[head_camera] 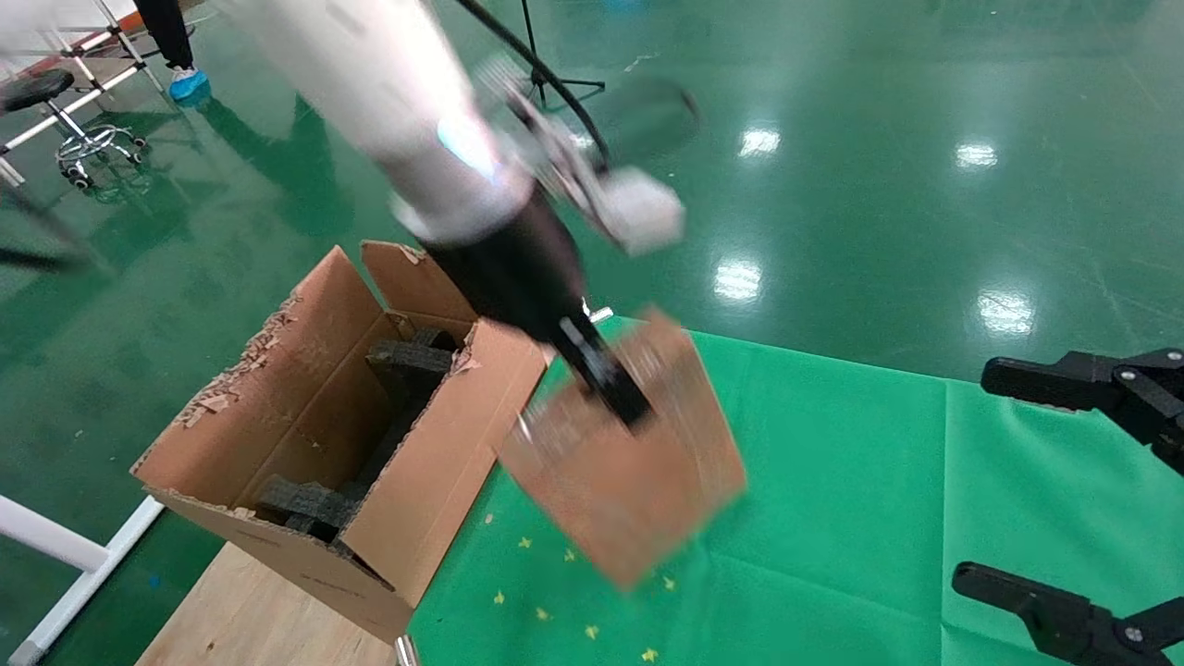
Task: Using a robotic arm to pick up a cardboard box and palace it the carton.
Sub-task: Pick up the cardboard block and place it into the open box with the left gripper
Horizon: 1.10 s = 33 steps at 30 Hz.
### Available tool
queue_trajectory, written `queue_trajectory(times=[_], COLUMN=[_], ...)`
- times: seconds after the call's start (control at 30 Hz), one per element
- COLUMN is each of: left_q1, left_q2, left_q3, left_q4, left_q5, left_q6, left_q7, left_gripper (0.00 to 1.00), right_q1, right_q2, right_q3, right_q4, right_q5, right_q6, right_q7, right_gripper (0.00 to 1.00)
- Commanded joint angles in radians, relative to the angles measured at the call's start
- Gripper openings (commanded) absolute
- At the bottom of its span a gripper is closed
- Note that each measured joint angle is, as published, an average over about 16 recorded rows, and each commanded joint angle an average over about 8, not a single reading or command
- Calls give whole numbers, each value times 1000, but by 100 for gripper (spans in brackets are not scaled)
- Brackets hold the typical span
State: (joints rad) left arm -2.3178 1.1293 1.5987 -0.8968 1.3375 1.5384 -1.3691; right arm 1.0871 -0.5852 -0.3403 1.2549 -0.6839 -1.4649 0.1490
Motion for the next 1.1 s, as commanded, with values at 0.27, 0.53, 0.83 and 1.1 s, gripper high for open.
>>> queue_trajectory(times=[0.27, 0.53, 0.83, 1.1], left_q1=[-200, -178, -25, 83], left_q2=[-154, -192, -180, -149], left_q3=[-20, 54, 92, 91], left_q4=[177, 383, 622, 762], left_q5=[105, 235, 269, 264], left_q6=[-1, -15, -85, -183], left_q7=[286, 521, 629, 647], left_gripper=[0, 0, 0, 0], right_q1=[0, 0, 0, 0], right_q2=[0, 0, 0, 0], right_q3=[0, 0, 0, 0], right_q4=[0, 0, 0, 0], right_q5=[0, 0, 0, 0], right_q6=[0, 0, 0, 0], right_q7=[0, 0, 0, 0], right_gripper=[100, 100, 100, 100])
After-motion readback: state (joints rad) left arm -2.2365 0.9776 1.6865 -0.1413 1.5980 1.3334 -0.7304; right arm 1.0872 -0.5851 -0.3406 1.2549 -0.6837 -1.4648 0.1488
